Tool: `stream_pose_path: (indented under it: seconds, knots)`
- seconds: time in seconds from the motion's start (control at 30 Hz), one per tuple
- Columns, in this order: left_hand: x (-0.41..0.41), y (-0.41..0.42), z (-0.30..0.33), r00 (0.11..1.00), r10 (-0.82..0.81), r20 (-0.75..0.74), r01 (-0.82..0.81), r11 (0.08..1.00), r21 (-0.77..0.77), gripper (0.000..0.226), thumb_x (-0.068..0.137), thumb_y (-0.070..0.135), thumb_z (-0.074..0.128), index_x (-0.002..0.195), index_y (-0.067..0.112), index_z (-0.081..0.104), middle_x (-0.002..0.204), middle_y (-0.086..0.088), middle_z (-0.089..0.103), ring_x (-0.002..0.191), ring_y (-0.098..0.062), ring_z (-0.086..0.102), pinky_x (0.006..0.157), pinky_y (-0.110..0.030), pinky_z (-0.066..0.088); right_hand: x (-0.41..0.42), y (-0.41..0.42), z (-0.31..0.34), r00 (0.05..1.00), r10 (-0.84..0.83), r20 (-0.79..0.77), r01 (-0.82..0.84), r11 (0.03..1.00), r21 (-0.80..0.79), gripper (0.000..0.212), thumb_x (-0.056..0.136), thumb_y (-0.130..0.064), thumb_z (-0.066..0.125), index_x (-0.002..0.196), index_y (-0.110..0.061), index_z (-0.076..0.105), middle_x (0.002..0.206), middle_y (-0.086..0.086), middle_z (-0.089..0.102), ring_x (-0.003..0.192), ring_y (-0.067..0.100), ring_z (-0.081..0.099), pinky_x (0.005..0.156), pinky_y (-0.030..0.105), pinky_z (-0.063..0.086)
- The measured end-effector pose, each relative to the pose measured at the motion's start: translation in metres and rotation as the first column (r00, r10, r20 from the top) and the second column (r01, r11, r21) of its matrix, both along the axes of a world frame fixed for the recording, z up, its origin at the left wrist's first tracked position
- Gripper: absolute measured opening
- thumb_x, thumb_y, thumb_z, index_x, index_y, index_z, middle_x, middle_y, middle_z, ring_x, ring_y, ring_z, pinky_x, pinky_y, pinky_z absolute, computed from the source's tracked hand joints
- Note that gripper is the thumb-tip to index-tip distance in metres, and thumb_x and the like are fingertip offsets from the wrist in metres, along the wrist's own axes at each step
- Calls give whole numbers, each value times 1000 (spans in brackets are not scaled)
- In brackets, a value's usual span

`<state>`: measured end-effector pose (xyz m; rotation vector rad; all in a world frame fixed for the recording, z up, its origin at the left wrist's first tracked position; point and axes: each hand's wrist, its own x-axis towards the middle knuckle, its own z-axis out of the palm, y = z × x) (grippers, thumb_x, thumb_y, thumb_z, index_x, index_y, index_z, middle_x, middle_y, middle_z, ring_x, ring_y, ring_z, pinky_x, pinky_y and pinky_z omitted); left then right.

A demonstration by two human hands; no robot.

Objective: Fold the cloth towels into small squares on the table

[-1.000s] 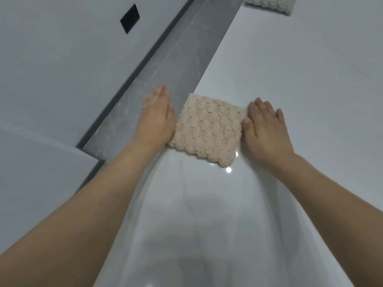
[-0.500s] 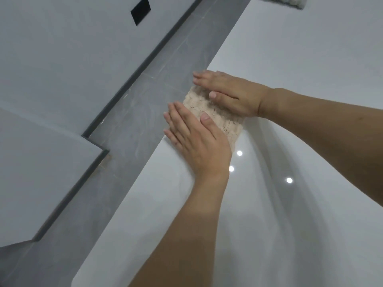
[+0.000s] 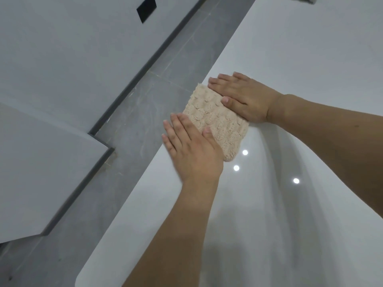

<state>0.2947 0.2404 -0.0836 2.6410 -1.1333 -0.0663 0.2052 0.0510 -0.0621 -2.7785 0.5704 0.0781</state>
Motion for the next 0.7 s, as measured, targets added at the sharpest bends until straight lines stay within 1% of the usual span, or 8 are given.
stream_pose_path:
  seconds: [0.17,0.33,0.4,0.47,0.53,0.6,0.67,0.7]
  knots:
    - [7,15,1,1000,-17,-21,17,1000,26,74,97,46,3,156,0,4,165,-16,2,152,-29,-4,123,-44,-3,-6,-2,-2,991,-130,-16,128,990,-60,60,99,-46,3,154,-26,14,161,-8,10,148,10,4,120,38,-3]
    - [11,22,3,998,23,-51,-22,1000,16,75,96,45,3,156,-1,3,165,-16,0,152,-28,-5,123,-43,-4,-18,1,-6,910,-413,49,415,907,-66,52,103,-35,17,153,-22,19,161,-2,13,148,15,6,120,41,0]
    - [11,24,4,998,29,-59,-29,1000,3,75,96,45,3,156,-1,3,165,-15,0,152,-28,-5,123,-43,-5,-21,4,-7,877,-477,59,479,877,-41,52,103,-34,18,153,-19,22,161,1,14,148,18,8,120,42,1]
    - [13,25,6,996,30,-81,-31,999,-10,77,94,46,1,156,0,2,165,-14,-2,152,-26,-7,123,-42,-6,-24,9,-6,841,-529,111,530,848,30,50,103,-32,20,149,-15,29,160,6,20,148,20,12,119,42,4]
    - [12,24,10,992,10,-127,-16,998,-53,77,93,46,0,156,2,1,166,-12,-4,152,-24,-9,123,-40,-8,-26,17,0,767,-610,200,587,793,164,48,103,-31,23,146,-12,35,157,9,26,146,20,18,118,39,8]
    - [12,26,13,989,-20,-149,5,995,-100,75,95,45,4,157,3,1,166,-10,-4,152,-22,-10,123,-40,-8,-30,29,11,683,-678,271,623,735,267,47,104,-29,29,146,-11,36,156,6,29,145,18,22,117,30,13]
    - [20,30,19,987,-58,-148,33,986,-165,71,98,43,14,157,5,3,166,-9,-2,152,-21,-10,123,-42,-8,-34,46,27,604,-719,344,622,695,361,44,103,-28,33,146,-15,38,153,-1,35,141,12,29,111,19,18]
    - [24,34,21,983,-102,-151,69,976,-205,70,99,42,19,157,6,4,166,-8,-1,152,-21,-10,123,-43,-9,-38,52,30,557,-737,382,612,675,411,43,103,-28,36,145,-18,40,151,-6,38,138,7,33,108,17,22]
